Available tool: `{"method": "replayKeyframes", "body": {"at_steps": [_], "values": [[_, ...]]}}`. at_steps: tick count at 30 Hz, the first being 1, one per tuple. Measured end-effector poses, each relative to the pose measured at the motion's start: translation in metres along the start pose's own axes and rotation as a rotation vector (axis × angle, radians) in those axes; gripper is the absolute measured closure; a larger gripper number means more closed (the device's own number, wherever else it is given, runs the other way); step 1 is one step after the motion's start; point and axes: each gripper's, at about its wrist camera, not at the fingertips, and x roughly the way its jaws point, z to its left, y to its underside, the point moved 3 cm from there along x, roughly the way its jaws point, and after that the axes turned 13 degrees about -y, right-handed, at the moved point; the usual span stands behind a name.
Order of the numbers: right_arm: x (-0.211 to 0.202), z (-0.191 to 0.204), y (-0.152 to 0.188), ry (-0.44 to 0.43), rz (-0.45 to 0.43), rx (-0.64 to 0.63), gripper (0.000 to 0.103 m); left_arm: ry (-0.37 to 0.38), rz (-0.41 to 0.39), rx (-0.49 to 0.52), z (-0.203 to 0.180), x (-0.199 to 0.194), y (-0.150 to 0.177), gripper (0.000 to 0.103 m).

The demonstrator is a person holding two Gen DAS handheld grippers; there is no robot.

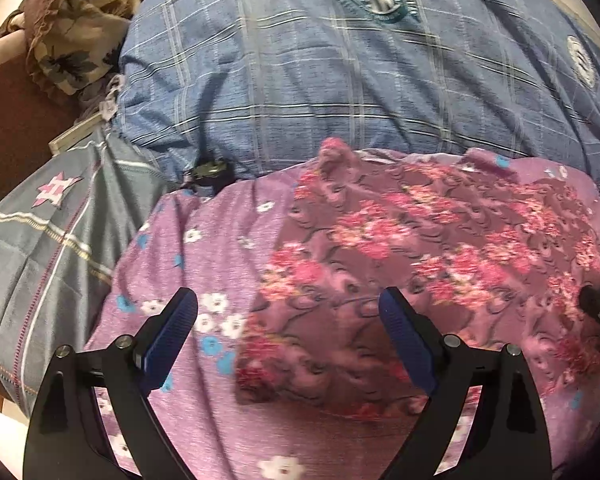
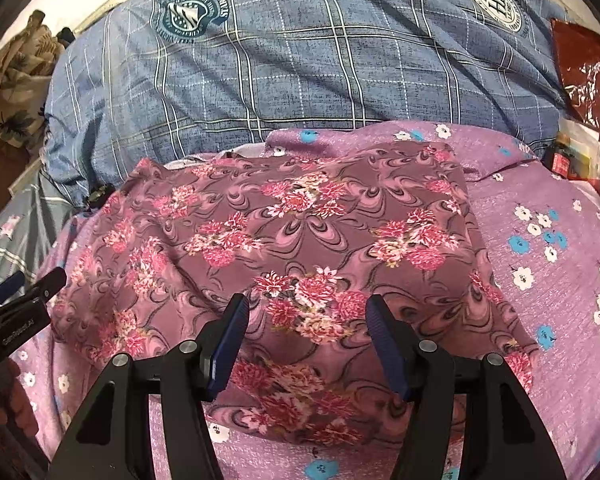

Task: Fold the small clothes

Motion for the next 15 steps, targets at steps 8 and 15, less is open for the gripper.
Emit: {"method": "replayKeyframes", "body": {"at_steps": [8, 15], "values": [[0.005, 0.0, 0.002, 0.073, 0.026, -0.009, 0.041, 0.021, -0.02, 0.051, -0.031, -0.009, 0.001, 0.01], [0.0, -0.006, 0.0, 0.111, 0.015, -0.009, 0.041, 0.012, -0.019, 0.073, -0.041, -0.008, 0.003, 0.01]]}}
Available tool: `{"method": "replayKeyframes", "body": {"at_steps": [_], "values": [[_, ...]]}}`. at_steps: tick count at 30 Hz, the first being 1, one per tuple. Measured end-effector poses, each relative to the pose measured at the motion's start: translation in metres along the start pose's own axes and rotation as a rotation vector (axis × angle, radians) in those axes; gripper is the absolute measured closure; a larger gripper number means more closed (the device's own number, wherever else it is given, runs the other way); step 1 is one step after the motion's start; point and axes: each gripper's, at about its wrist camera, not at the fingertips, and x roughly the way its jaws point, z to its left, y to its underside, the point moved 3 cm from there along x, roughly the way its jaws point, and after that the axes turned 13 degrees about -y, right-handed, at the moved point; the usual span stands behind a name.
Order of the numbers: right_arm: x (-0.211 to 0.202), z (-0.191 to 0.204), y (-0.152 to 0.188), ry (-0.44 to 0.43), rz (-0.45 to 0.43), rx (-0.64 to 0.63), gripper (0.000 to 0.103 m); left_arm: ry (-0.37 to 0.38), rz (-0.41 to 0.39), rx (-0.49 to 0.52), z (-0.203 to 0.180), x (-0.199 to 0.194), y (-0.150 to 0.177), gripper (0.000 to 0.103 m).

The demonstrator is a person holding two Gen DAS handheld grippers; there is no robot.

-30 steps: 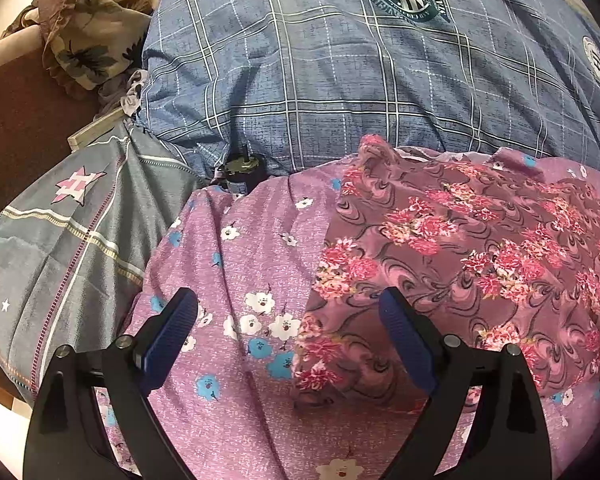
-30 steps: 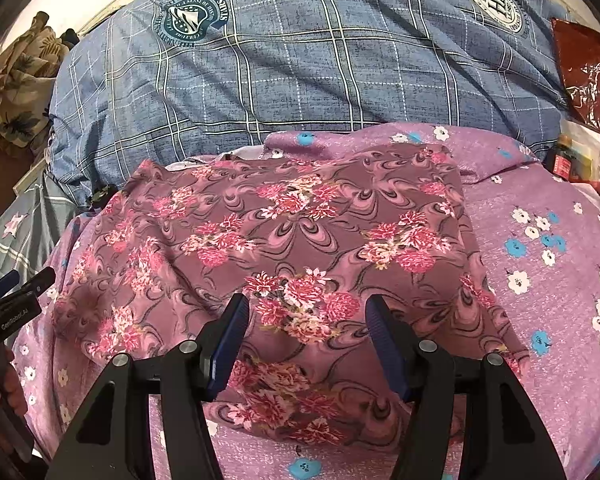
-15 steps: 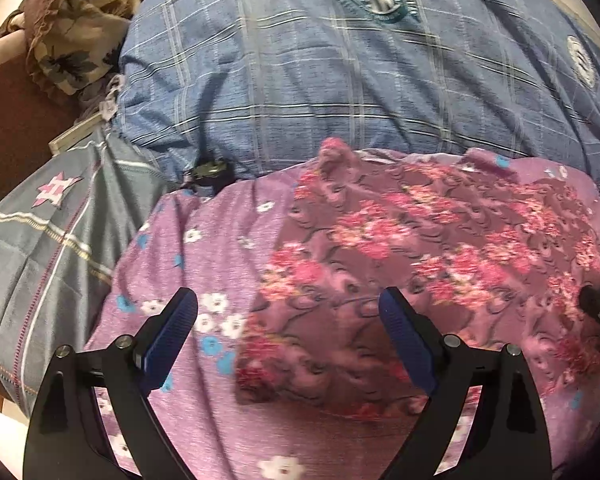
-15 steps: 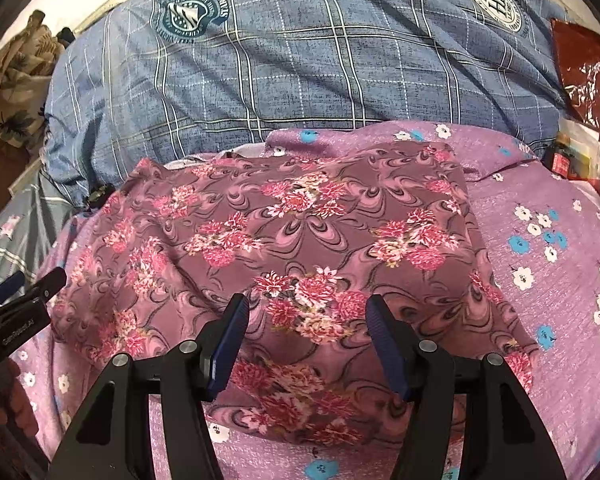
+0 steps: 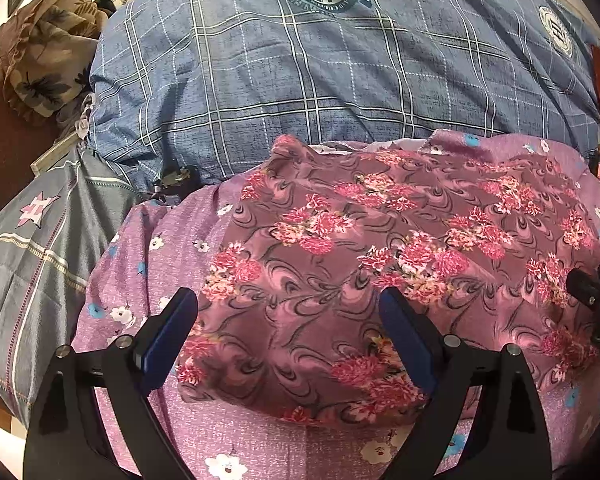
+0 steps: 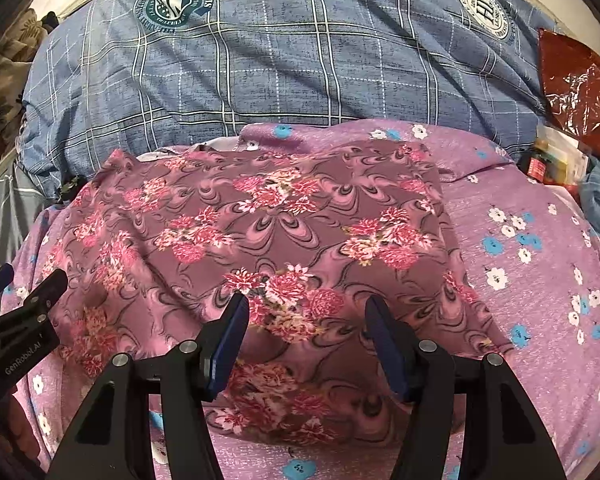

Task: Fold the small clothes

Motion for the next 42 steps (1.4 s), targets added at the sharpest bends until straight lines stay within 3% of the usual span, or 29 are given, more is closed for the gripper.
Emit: {"method": "replayKeyframes", "body": {"at_steps": [42], "values": [[0.003, 0.006, 0.0001, 0.032, -0.004, -0.042, 0.041, -0.003, 0.005, -0.006, 0.0034, 0.0028, 0.0002, 0.01]]}}
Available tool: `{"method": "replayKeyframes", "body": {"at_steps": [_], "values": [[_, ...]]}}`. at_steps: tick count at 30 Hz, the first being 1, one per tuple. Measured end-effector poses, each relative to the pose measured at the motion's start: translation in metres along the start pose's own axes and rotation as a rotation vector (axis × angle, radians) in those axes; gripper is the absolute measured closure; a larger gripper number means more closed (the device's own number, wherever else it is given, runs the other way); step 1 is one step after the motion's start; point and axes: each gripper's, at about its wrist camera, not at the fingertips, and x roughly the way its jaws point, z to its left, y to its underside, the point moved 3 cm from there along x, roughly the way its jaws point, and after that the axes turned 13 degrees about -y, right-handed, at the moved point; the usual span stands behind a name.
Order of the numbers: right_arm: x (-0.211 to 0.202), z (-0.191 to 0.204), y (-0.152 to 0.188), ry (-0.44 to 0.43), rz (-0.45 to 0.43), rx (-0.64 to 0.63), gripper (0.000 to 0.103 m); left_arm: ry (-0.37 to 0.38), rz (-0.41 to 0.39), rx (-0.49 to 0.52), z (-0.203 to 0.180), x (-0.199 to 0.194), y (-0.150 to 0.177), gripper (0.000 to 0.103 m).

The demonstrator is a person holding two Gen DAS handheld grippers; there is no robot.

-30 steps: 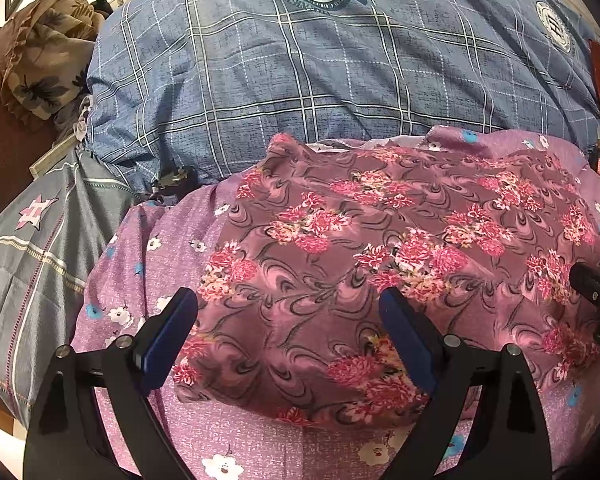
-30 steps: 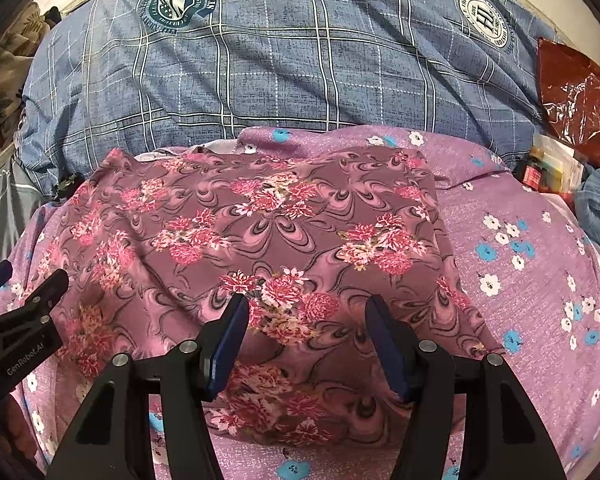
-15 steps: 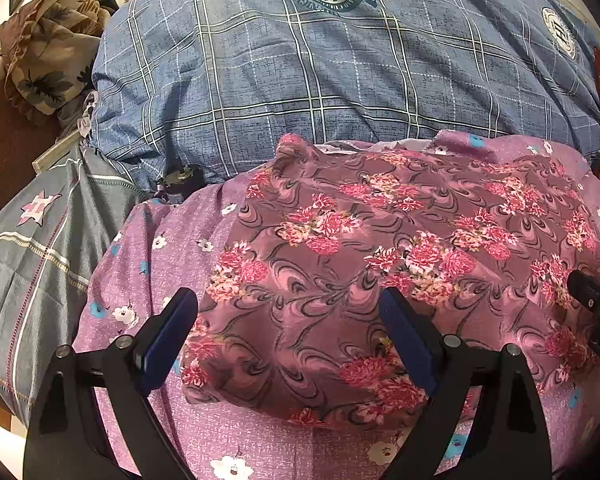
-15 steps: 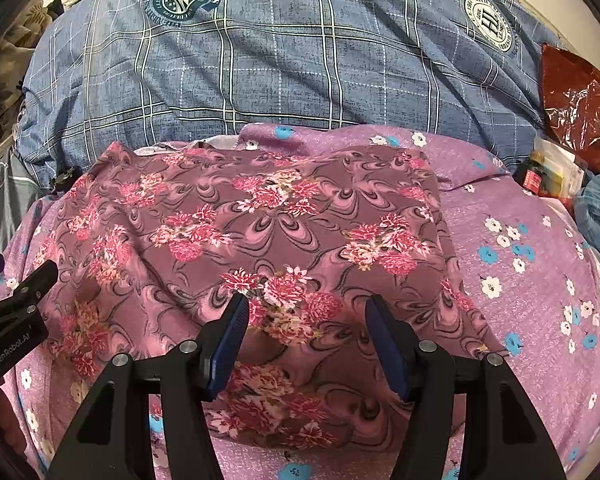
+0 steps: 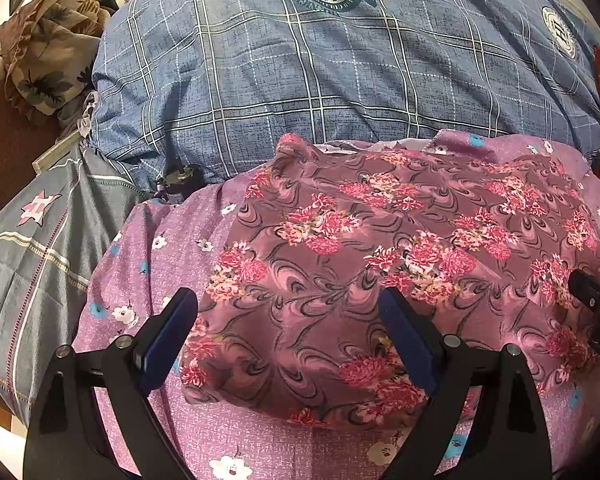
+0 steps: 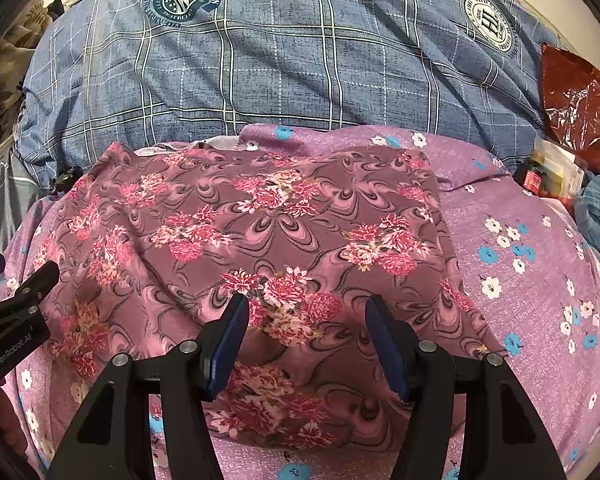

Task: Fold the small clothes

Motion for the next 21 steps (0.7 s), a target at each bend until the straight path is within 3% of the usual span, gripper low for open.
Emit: {"method": "replayKeyframes", "body": {"at_steps": [21], "values": [[0.0007, 0.0017, 0.0006, 0.002, 0.003, -0.006, 0.041, 0.0, -0.002, 0.006, -0.0017, 0.0003, 0.0004, 0.01]]}}
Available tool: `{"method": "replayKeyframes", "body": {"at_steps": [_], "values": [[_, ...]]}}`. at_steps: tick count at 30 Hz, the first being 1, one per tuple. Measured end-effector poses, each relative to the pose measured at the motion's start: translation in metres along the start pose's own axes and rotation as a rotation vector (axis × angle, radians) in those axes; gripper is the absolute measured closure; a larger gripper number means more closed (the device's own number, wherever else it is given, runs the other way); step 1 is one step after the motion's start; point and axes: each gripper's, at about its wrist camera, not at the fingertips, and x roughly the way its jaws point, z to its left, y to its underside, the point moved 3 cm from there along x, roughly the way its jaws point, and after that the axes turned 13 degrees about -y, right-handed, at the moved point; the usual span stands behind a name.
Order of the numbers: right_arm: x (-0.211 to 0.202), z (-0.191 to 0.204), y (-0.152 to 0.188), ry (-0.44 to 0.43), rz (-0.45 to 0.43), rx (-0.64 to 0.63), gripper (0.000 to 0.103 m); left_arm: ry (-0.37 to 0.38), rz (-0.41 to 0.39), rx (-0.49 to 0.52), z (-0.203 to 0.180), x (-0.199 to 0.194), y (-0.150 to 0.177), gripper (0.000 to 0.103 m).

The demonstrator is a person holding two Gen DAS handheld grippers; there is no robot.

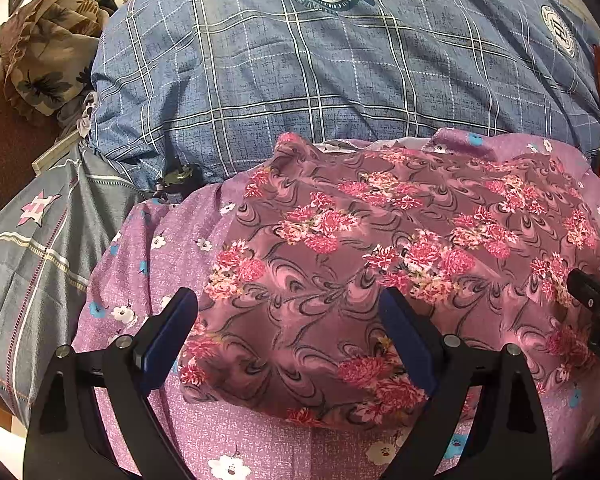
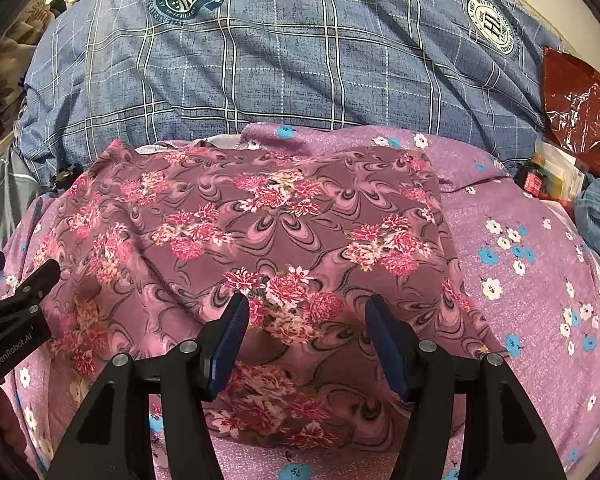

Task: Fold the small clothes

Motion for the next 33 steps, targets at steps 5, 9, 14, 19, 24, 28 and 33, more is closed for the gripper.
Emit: {"method": "replayKeyframes", "body": {"at_steps": [5, 9, 14, 19, 24, 28, 33], "values": [[0.0, 0.001, 0.0, 0.0, -0.001, -0.002, 0.041, 0.0, -0.001, 0.001, -0.001, 0.0, 0.0, 0.01], [0.0, 0.001, 0.0, 0.0, 0.001, -0.004, 0.041, 0.0, 0.0, 0.003, -0.001, 0.0, 0.0, 0.01], [0.0, 0.001, 0.0, 0.001, 0.0, -0.005, 0.041, -0.003, -0.003, 0.005, -0.001, 0.0, 0.0, 0.01], [0.0, 0.001, 0.001, 0.008, 0.002, -0.011, 0.041, -0.016, 0.0, -0.024, 0.009, 0.003, -0.003, 0.01], [0.001, 0.003, 0.001, 0.014, 0.001, -0.023, 0.041, -0.03, 0.005, -0.043, 0.019, 0.006, -0.003, 0.01], [0.002, 0.007, 0.002, 0.015, 0.002, -0.039, 0.041, -0.049, 0.007, -0.036, 0.028, 0.007, 0.001, 0.01], [-0.003, 0.017, 0.005, 0.003, -0.011, -0.085, 0.042, -0.094, 0.015, -0.058, 0.05, 0.009, 0.009, 0.01]]}}
